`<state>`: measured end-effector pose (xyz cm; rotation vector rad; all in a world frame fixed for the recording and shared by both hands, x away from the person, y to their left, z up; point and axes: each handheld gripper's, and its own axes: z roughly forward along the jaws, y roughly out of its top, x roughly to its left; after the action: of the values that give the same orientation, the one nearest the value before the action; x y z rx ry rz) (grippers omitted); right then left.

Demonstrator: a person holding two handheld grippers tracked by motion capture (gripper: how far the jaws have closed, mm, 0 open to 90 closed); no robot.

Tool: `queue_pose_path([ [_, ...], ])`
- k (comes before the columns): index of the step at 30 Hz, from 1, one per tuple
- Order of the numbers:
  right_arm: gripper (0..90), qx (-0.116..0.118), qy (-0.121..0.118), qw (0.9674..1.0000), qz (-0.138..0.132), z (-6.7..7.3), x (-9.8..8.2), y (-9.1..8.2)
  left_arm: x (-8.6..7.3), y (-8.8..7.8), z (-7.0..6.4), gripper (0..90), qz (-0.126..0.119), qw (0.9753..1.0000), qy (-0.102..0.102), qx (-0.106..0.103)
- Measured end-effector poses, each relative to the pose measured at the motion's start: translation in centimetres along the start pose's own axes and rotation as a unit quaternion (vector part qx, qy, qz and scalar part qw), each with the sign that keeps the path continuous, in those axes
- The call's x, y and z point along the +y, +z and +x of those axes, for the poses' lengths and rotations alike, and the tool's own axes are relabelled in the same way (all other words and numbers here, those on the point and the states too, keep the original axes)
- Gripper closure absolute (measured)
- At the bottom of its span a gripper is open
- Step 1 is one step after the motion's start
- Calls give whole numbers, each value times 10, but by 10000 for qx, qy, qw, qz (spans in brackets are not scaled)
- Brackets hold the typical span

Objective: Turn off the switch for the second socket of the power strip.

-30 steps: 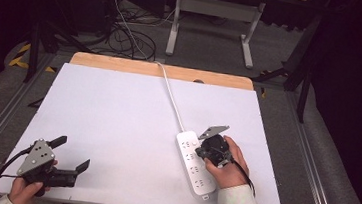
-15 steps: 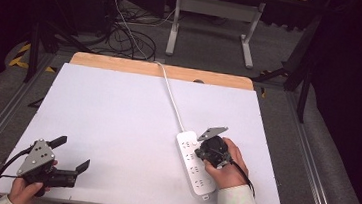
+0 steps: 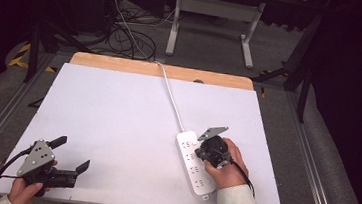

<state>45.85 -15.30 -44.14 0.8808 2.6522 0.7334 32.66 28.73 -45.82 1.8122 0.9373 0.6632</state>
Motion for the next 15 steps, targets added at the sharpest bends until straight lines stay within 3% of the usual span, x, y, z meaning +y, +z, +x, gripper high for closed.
queue_pose_path([
  [8,900,-11,-11,10000,-49,0,0,0,0,0,1,4,6,10000,31,11],
  [9,900,-38,-27,9999,-159,2,0,-3,0,0,1,4,-4,10000,29,4],
  [10,900,-194,-97,9997,-57,4,1,-3,0,0,1,4,-3,10000,29,-8],
  [15,900,-142,-144,9989,-428,7,4,-13,0,1,1,3,7,10000,30,-5],
])
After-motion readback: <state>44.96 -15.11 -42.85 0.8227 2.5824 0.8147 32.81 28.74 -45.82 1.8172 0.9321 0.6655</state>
